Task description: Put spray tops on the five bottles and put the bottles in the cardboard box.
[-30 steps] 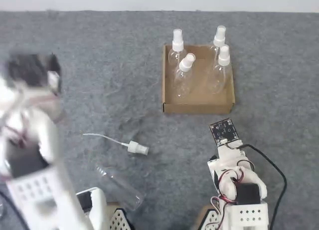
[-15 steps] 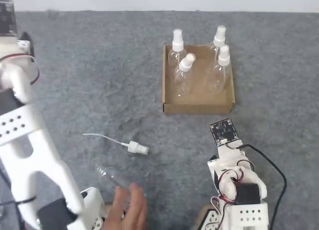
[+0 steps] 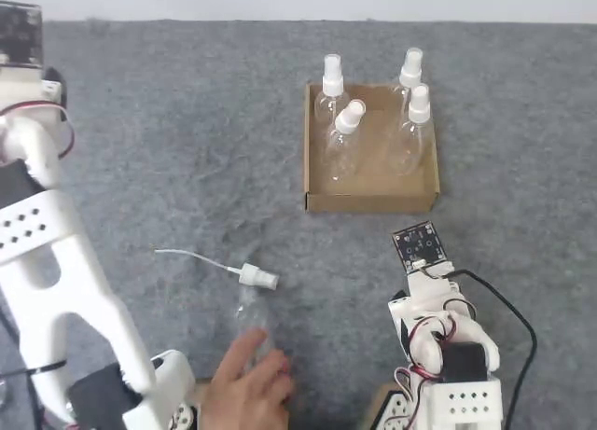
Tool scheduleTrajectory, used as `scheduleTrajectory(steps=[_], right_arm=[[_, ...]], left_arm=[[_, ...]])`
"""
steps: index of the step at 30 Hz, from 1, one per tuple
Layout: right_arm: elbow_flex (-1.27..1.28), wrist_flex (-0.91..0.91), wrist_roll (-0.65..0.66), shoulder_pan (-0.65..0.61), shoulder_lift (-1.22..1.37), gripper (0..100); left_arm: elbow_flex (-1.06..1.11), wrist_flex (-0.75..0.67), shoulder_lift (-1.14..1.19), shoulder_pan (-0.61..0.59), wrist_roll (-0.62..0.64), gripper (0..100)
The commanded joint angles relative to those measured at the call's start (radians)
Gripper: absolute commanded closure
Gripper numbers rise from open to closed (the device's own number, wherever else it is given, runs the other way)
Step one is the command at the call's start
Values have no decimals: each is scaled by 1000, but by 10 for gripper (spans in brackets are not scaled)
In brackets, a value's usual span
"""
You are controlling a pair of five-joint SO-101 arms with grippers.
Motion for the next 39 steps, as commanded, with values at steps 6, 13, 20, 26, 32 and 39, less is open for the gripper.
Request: scheduleTrajectory(steps=[6, 13, 20, 26, 32, 39], right_arm=[[21, 8, 11, 5, -12, 820], [21, 8, 11, 5, -12, 820], [21, 8, 11, 5, -12, 820], [21, 8, 11, 5, -12, 820], [21, 8, 11, 5, -12, 820], [21, 8, 11, 5, -12, 820]], left_arm=[[-50, 12, -21, 0, -8, 804], [-50, 25, -21, -2, -11, 804], [-48, 31, -18, 2, -12, 804], [-44, 121, -21, 3, -12, 804], [-81, 310, -66, 5, -8, 804], [-84, 526, -226, 120, -6, 804]])
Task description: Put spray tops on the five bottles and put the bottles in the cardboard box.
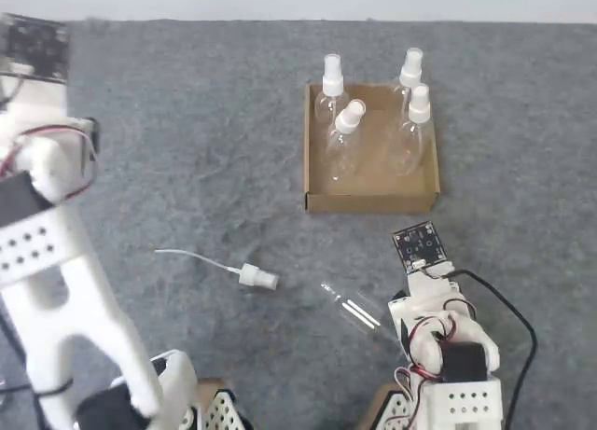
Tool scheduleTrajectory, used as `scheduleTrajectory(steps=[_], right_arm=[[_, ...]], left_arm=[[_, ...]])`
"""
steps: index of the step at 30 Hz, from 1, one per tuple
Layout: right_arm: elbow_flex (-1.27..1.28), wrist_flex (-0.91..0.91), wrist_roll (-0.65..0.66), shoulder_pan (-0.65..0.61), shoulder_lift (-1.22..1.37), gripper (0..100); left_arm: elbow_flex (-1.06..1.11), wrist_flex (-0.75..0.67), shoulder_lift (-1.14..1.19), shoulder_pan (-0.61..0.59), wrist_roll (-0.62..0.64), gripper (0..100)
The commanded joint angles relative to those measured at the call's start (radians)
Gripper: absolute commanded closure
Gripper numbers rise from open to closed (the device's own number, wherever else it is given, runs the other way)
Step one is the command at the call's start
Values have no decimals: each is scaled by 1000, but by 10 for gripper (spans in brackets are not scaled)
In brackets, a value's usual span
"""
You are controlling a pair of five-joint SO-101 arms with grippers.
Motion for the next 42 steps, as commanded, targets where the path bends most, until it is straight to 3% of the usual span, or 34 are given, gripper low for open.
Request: scheduleTrajectory(steps=[1, 18, 42], right_arm=[[21, 8, 11, 5, -12, 820], [21, 8, 11, 4, -12, 820], [21, 8, 11, 4, -12, 820]], left_arm=[[-51, 132, -140, 84, -3, 804], [-51, 272, -176, 109, 58, 806], [-54, 324, -176, 109, 101, 804]])
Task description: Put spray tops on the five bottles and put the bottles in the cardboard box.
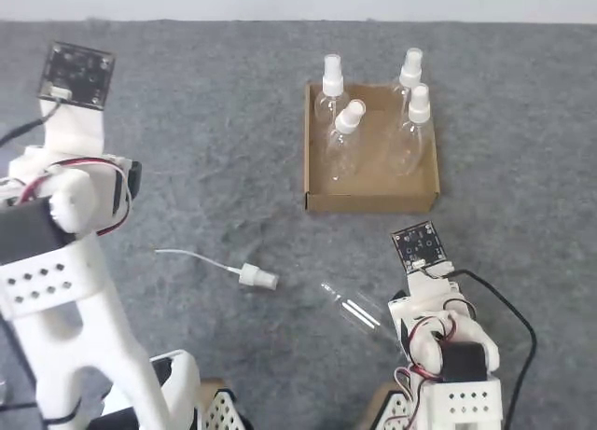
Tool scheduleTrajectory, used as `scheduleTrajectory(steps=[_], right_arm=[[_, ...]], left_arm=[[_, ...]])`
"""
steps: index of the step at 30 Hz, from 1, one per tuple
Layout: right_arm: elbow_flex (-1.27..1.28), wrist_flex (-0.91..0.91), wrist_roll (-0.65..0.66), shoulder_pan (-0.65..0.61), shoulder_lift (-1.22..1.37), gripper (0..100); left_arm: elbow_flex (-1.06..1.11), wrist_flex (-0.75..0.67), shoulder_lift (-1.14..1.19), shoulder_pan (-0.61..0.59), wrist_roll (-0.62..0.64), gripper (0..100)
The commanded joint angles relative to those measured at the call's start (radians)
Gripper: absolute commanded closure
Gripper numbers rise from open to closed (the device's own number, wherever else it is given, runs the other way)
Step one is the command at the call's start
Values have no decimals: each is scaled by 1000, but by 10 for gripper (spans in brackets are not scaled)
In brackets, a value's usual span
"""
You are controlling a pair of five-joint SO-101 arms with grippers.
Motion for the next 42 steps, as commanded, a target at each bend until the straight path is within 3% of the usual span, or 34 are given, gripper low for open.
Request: scheduleTrajectory(steps=[1, 8, 13, 16, 23, 39, 42], right_arm=[[21, 8, 11, 5, -12, 820], [21, 8, 11, 5, -12, 820], [21, 8, 11, 5, -12, 820], [21, 8, 11, 5, -12, 820], [21, 8, 11, 5, -12, 820], [14, 2, 21, 15, -12, 818], [14, -4, 157, 42, -13, 818]], left_arm=[[-53, 2, -41, 3, 74, 804], [-31, 6, -41, 32, 207, 804], [117, -11, -43, 157, 310, 804], [265, -107, -64, 204, 350, 804], [647, -391, -253, 218, 365, 804], [791, -489, -301, 216, 368, 804], [794, -489, -301, 216, 368, 804]])
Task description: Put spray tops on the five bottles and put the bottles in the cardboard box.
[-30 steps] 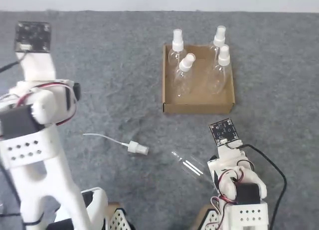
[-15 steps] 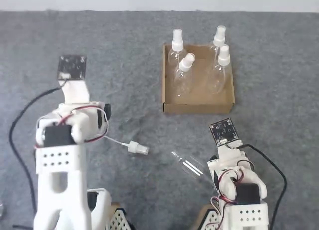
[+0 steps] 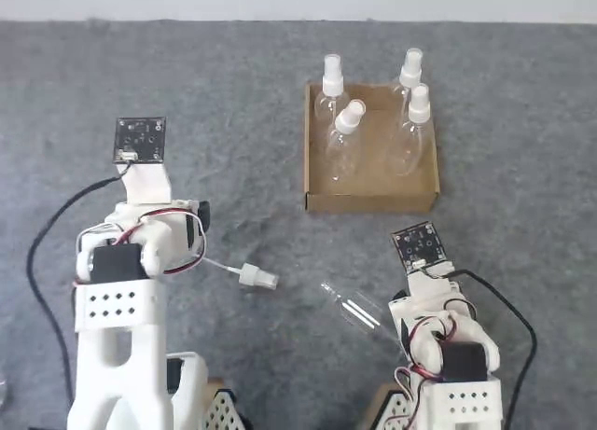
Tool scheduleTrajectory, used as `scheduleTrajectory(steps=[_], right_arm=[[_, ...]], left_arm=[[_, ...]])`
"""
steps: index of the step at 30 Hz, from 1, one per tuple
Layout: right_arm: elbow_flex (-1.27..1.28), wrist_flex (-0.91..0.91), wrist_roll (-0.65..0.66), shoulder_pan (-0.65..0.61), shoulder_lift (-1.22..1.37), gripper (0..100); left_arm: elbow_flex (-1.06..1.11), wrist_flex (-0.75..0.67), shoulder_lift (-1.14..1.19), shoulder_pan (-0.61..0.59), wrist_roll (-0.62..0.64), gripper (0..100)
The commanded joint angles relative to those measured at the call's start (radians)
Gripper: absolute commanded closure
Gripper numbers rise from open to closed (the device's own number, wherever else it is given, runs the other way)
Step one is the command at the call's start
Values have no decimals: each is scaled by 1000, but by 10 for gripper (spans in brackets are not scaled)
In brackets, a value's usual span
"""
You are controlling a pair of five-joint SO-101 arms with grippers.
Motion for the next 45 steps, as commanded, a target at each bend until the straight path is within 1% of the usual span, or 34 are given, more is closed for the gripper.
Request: scheduleTrajectory(steps=[1, 3, 4, 5, 7, 10, 13, 16, 18, 20, 23, 25, 28, 31, 34, 37, 39, 45], right_arm=[[12, -25, 222, 45, -13, 817], [14, -67, 367, 71, -13, 817], [14, -82, 423, 87, -13, 817], [9, -99, 453, 94, -15, 817], [-25, -120, 448, 111, -13, 817], [-126, -81, 396, 142, -7, 817], [-247, -15, 422, 127, -2, 817], [-359, 71, 446, 53, 18, 812], [-407, 71, 440, 5, 77, 782], [-470, 73, 439, -28, 177, 753], [-595, 84, 437, -91, 374, 747], [-678, 99, 431, -163, 512, 745], [-795, 120, 342, -302, 705, 741], [-867, 145, 298, -456, 855, 688], [-873, 143, 242, -584, 940, 644], [-848, 113, 203, -667, 970, 644], [-807, 77, 187, -688, 978, 644], [-612, -70, 180, -691, 978, 644]], left_arm=[[-2, -32, -32, 5, 9, 804], [-2, -32, -32, 5, 9, 804], [-2, -32, -32, 5, 9, 804], [-2, -32, -32, 5, 9, 804], [-2, -32, -32, 5, 9, 804], [-2, -32, -32, 5, 9, 804], [-2, -32, -32, 5, 9, 804], [-2, -32, -32, 5, 9, 804], [-2, -32, -32, 5, 9, 804], [-2, -32, -32, 5, 9, 804], [-2, -32, -32, 5, 9, 804], [-2, -32, -32, 5, 9, 804], [-2, -32, -32, 5, 9, 804], [-2, -32, -32, 5, 9, 804], [-2, -32, -32, 0, 9, 804], [-2, -32, -32, 0, 9, 804], [-4, -32, -32, -2, 9, 804], [-4, -32, -32, 2, 9, 804]])
